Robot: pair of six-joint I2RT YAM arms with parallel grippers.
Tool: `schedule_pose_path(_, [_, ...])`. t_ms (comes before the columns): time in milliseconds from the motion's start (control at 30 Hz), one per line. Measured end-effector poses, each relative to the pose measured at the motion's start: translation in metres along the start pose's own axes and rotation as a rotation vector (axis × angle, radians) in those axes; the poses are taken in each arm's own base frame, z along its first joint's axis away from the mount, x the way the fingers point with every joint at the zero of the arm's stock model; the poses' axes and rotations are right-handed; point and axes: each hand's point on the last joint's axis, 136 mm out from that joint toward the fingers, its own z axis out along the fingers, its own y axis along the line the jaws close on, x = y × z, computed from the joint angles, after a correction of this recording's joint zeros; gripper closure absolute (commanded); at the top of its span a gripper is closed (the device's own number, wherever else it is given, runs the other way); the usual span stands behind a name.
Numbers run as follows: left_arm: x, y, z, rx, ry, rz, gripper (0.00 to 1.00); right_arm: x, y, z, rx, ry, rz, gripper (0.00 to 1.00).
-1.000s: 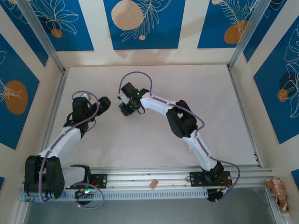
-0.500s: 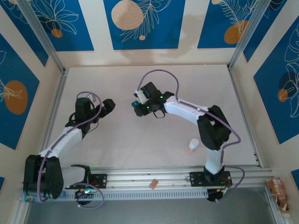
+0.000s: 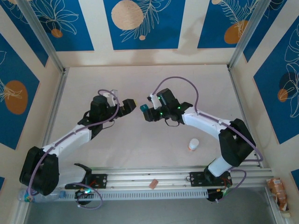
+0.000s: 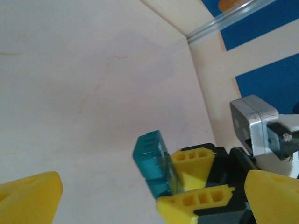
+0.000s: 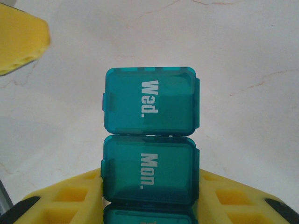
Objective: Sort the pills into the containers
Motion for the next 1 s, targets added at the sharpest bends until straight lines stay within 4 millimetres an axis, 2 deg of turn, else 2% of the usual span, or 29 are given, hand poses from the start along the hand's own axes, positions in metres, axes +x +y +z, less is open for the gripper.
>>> schedule_pose_path(333, [0.024, -0.027, 0.027, 0.102, 0.051, -0.041, 0.00, 0.004, -0.003, -0.001, -0.011, -0.018, 0.033, 0.73])
schedule_pose_path(533, [0.037, -0.037, 0.036, 0.135, 0.078, -0.039, 0.00, 0.003, -0.011, -0.003, -0.002, -0.029, 0.058, 0.73])
schedule_pose_path(1000, [0.040, -0.045, 0.047, 0.180, 0.071, -0.057, 0.00, 0.012, -0.014, -0.001, -0.008, -0.020, 0.075, 0.73])
